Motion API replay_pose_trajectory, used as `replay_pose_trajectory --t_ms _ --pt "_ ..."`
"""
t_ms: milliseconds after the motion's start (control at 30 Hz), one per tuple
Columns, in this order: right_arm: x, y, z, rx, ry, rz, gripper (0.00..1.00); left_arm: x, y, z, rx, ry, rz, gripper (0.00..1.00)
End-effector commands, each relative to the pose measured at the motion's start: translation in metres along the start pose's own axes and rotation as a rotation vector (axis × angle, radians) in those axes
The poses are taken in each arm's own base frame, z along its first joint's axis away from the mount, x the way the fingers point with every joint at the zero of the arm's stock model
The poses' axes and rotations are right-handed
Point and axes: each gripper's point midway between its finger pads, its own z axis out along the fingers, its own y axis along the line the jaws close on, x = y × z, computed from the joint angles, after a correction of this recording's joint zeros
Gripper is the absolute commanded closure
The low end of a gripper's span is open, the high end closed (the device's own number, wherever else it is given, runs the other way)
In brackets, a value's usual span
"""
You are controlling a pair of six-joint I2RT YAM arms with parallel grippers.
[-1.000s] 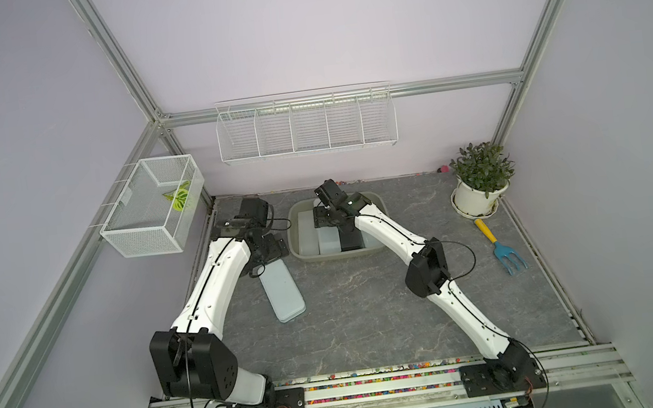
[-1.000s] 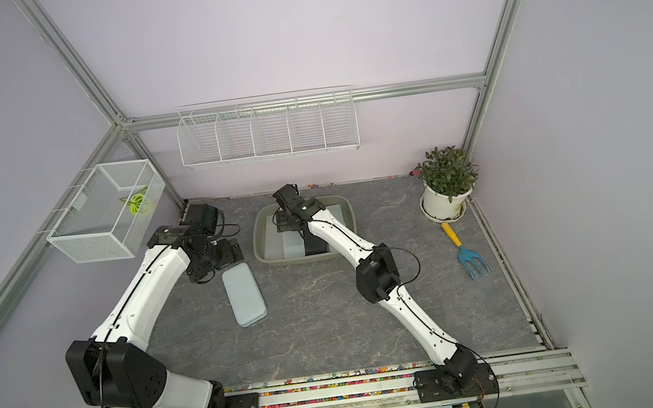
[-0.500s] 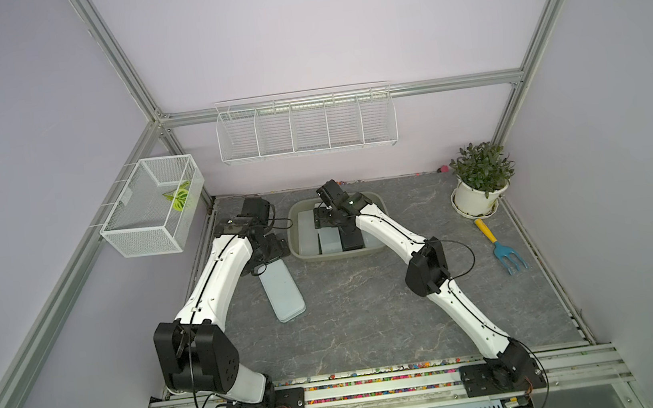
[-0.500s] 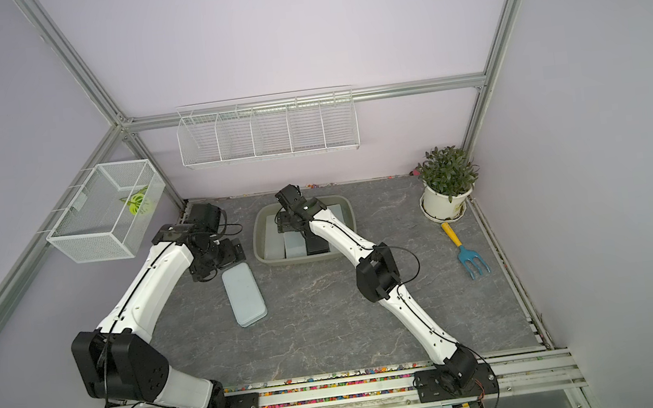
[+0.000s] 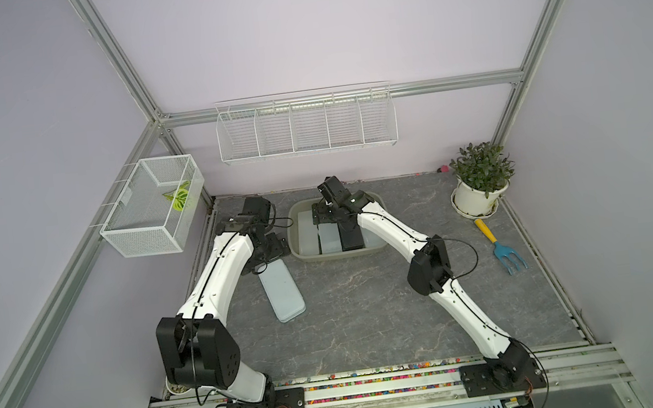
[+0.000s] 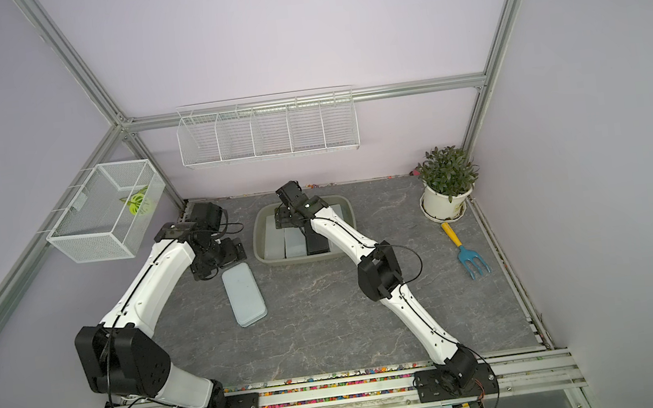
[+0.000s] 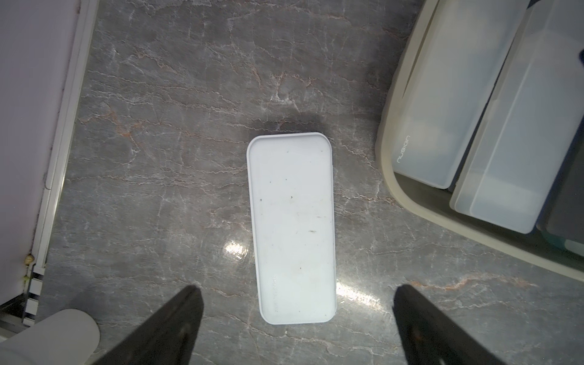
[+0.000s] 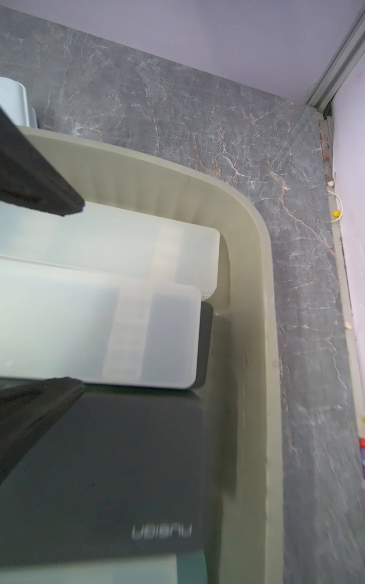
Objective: Put the pencil case into the storage box
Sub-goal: Place the pencil case at the storage box, then move the pencil case to the center of the board.
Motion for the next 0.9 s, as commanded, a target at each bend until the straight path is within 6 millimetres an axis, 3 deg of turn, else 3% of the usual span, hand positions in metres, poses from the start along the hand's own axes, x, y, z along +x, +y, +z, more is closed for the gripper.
replay_pose_trajectory --t_ms 0,100,433,567,867 --pt "-0.056 0.008 -0.073 -0.022 -0.140 -0.025 0.14 0.002 -0.003 0.007 0.012 0.031 -0.019 0.01" --pt "-0.047 0.003 -0.091 -0.019 -0.098 -0.049 0.14 0.013 -0.006 0.018 0.028 0.074 -0.038 0.01" --pt "0.022 -0.033 -0.134 0.046 0.081 -0.078 0.12 0.054 -0.012 0.068 0.065 0.218 -0.124 0.00" --pt "0.043 -0.047 -0.149 0.074 0.126 -0.093 0.11 0.054 -0.012 0.081 0.048 0.231 -0.141 0.00" --pt "0.077 -0.071 -0.168 0.115 0.175 -0.079 0.09 0.062 0.007 0.107 -0.082 0.293 -0.125 0.00"
